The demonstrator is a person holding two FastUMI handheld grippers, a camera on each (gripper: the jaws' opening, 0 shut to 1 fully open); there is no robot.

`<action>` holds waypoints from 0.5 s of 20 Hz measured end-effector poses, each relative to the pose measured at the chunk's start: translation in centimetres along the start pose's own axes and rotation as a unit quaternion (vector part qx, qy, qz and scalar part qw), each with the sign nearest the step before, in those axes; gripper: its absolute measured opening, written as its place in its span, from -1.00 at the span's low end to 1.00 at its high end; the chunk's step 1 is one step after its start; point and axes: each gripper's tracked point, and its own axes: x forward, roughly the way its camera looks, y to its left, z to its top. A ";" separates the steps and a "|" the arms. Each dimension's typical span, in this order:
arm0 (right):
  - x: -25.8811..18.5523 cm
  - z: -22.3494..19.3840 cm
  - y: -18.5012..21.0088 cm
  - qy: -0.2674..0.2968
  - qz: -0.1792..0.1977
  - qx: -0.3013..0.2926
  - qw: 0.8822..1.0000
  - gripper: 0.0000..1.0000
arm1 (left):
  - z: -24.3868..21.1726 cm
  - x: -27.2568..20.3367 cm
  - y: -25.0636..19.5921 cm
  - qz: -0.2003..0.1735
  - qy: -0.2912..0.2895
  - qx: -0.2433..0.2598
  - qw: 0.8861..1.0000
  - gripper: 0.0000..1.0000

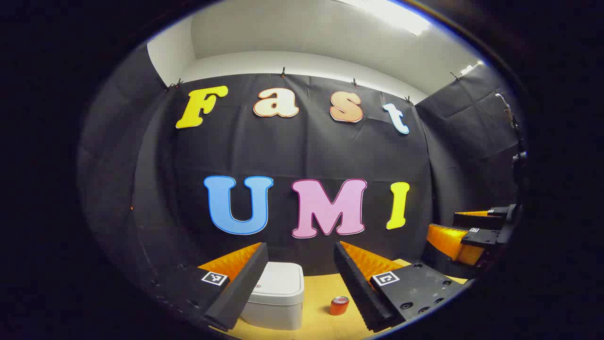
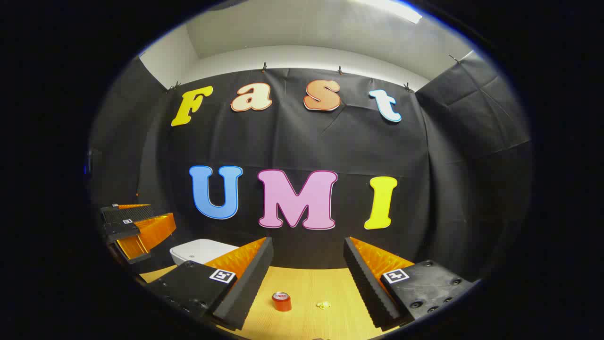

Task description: Press the lid of the desktop garbage bin to open it, pick up the crumpled paper on the desktop and throw it into the bin, then pick up the pop can on the desktop and drop it into the bin, and finally close the garbage bin lid.

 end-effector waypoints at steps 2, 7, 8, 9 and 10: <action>-0.1 0.3 0.1 -0.006 0.000 -0.003 1.000 0.93 | -0.2 -0.3 0.2 0.006 0.003 0.004 1.000 0.90; -0.5 -0.6 0.2 0.006 -0.001 -0.011 1.000 0.93 | -0.8 -0.7 -0.5 -0.002 0.009 -0.003 1.000 0.91; -0.6 -0.6 0.1 0.007 -0.003 -0.009 1.000 0.93 | -0.7 -0.5 -0.5 -0.003 0.008 -0.003 1.000 0.91; -0.6 -0.5 -0.1 0.006 -0.005 -0.007 1.000 0.94 | -0.5 -0.6 -0.6 -0.006 0.005 0.000 1.000 0.91; -0.8 -0.4 -0.2 0.005 -0.008 -0.006 1.000 0.94 | -0.5 -0.7 -0.8 -0.010 0.003 0.002 1.000 0.91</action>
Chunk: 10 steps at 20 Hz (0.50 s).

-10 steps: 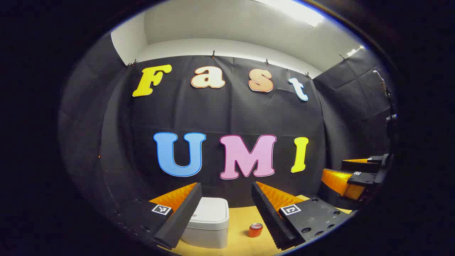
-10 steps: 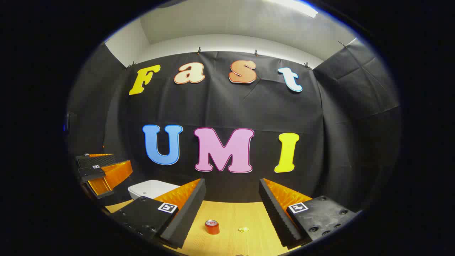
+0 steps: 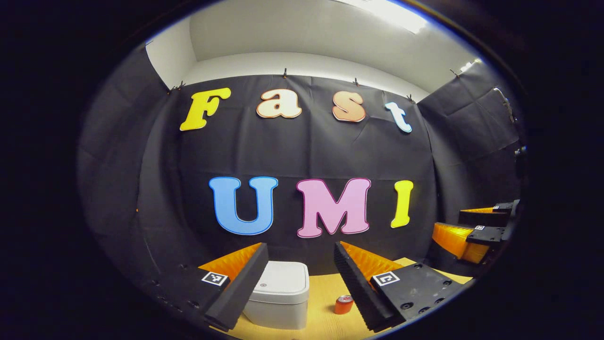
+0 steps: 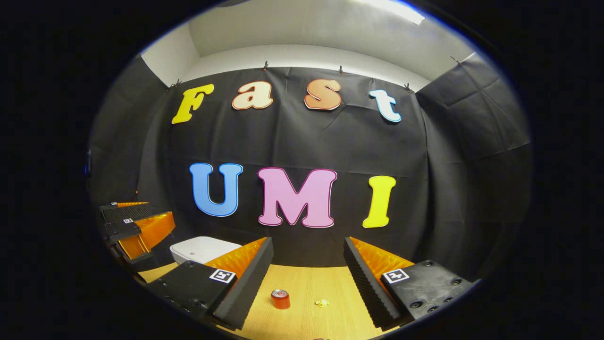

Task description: Press the lid of the desktop garbage bin to open it, pick up the crumpled paper on the desktop and throw it into the bin, then pick up the pop can on the desktop and drop it into the bin, and finally close the garbage bin lid.

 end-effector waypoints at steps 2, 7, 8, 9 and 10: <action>-0.1 0.0 -0.3 -0.001 -0.005 -0.001 1.000 0.93 | 0.0 -0.1 -0.3 -0.007 0.000 0.002 1.000 0.90; 0.0 -0.7 -0.1 0.010 -0.007 0.000 1.000 0.93 | -0.4 0.3 -0.5 -0.019 0.008 -0.002 1.000 0.91; 0.0 -0.7 -0.2 0.011 -0.007 0.000 1.000 0.93 | -0.5 0.8 -0.5 -0.020 0.009 -0.005 1.000 0.91; 0.1 -0.8 -0.3 0.010 -0.007 -0.001 1.000 0.94 | -0.4 0.9 -0.5 -0.021 0.009 -0.005 1.000 0.91; 0.1 -0.8 -0.3 0.010 -0.006 -0.003 1.000 0.94 | -0.5 1.0 -0.4 -0.020 0.009 -0.003 1.000 0.90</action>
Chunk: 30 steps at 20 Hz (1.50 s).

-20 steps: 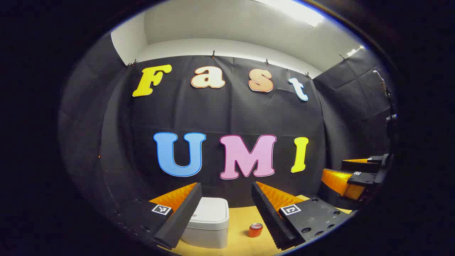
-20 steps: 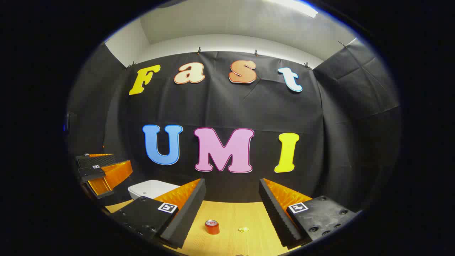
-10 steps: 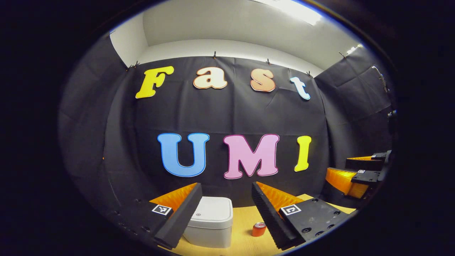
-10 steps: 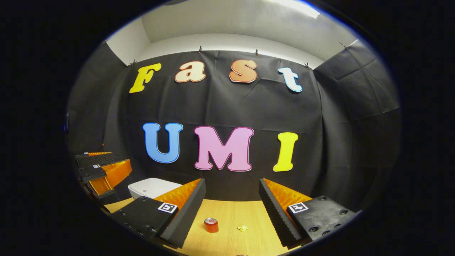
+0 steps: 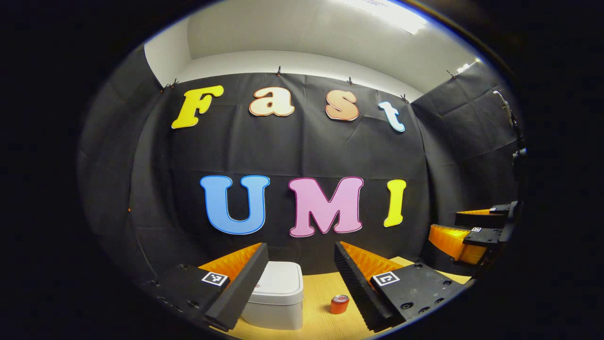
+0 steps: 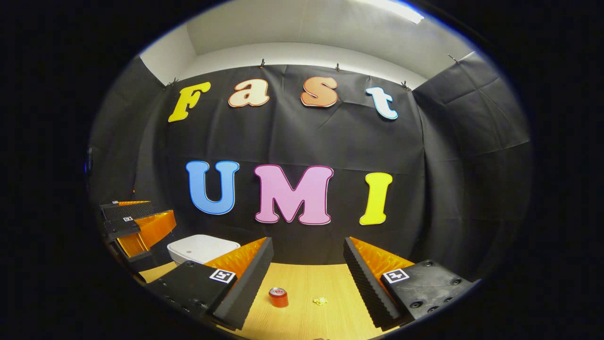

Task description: Press the lid of the desktop garbage bin to open it, pick up the crumpled paper on the desktop and throw it into the bin, then pick up the pop can on the desktop and drop it into the bin, and finally close the garbage bin lid.

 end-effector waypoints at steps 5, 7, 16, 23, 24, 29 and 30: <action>0.1 -1.4 -0.1 0.015 0.006 -0.014 1.000 0.94 | -0.6 2.1 0.5 0.003 0.011 -0.005 1.000 0.89; 0.2 -1.9 -0.3 0.021 0.008 -0.010 1.000 0.94 | -0.9 3.0 0.8 0.003 0.019 -0.019 1.000 0.84; 1.5 -5.1 -2.3 0.061 0.002 0.015 0.998 0.94 | -4.2 8.8 4.5 0.017 0.076 -0.008 0.997 0.02; 3.0 -7.7 -3.9 0.086 -0.005 0.022 0.996 0.94 | -9.1 12.7 7.1 0.027 0.141 -0.004 0.990 -0.85; 3.2 -8.3 -4.1 0.095 -0.004 0.028 0.995 0.94 | -9.9 13.1 7.1 0.020 0.151 -0.011 0.988 -0.87; 3.8 -10.0 -5.1 0.115 -0.010 0.027 0.993 0.94 | -14.9 14.0 8.8 0.038 0.224 -0.037 0.973 -0.88; 4.0 -10.2 -5.2 0.118 -0.010 0.026 0.993 0.94 | -15.8 14.0 9.1 0.043 0.238 -0.046 0.969 -0.89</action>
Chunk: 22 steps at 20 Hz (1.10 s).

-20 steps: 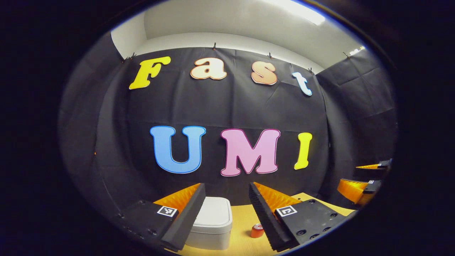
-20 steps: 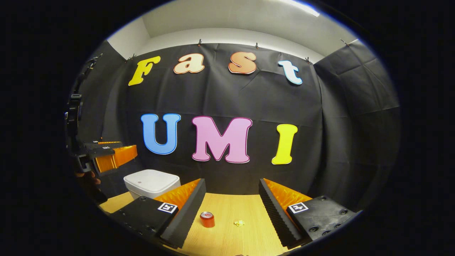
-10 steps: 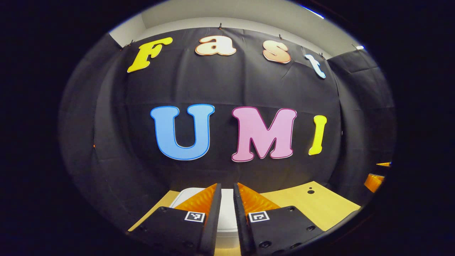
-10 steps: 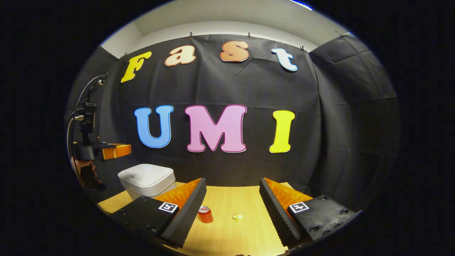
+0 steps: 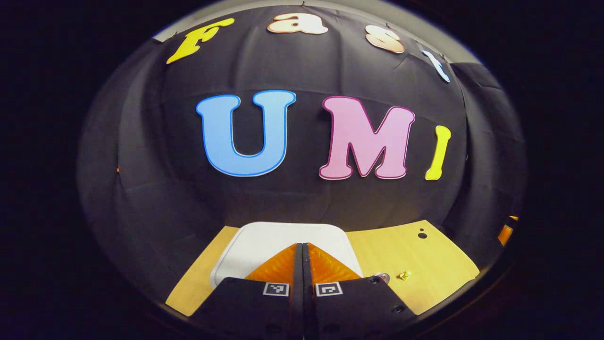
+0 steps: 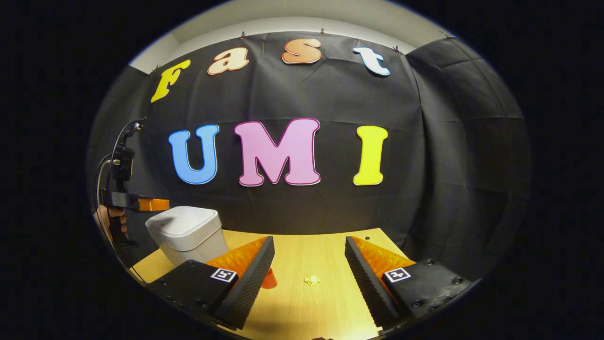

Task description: Press the lid of the desktop garbage bin to open it, pick up the crumpled paper on the desktop and throw it into the bin, then pick up the pop can on the desktop and drop it into the bin, and finally close the garbage bin lid.

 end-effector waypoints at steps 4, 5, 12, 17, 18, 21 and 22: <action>0.8 -0.9 0.0 0.013 0.003 0.004 1.000 0.94 | -2.2 0.5 1.6 0.016 0.022 -0.004 1.000 -0.89; 1.0 -1.2 0.0 0.016 0.004 0.003 1.000 0.94 | -2.7 0.7 1.9 0.015 0.027 -0.013 0.999 -0.89; 1.2 -2.2 0.7 0.027 0.012 0.006 1.000 0.94 | -4.3 0.3 1.8 -0.005 0.027 0.032 0.999 -0.87; 0.7 -2.6 0.3 0.031 0.006 0.010 0.999 0.94 | -2.8 0.2 1.6 0.010 0.006 0.013 1.000 -0.87; 0.7 -2.6 0.2 0.035 0.004 0.012 0.999 0.94 | -2.6 0.1 1.6 0.019 0.006 0.020 1.000 -0.87; 0.2 -2.6 0.2 0.038 0.003 0.011 0.999 0.93 | 0.9 -1.0 1.3 0.041 -0.045 0.021 0.998 -0.88; 0.1 -2.5 0.2 0.038 0.003 0.009 0.999 0.92 | 2.6 -1.8 1.2 0.045 -0.068 0.024 0.996 -0.88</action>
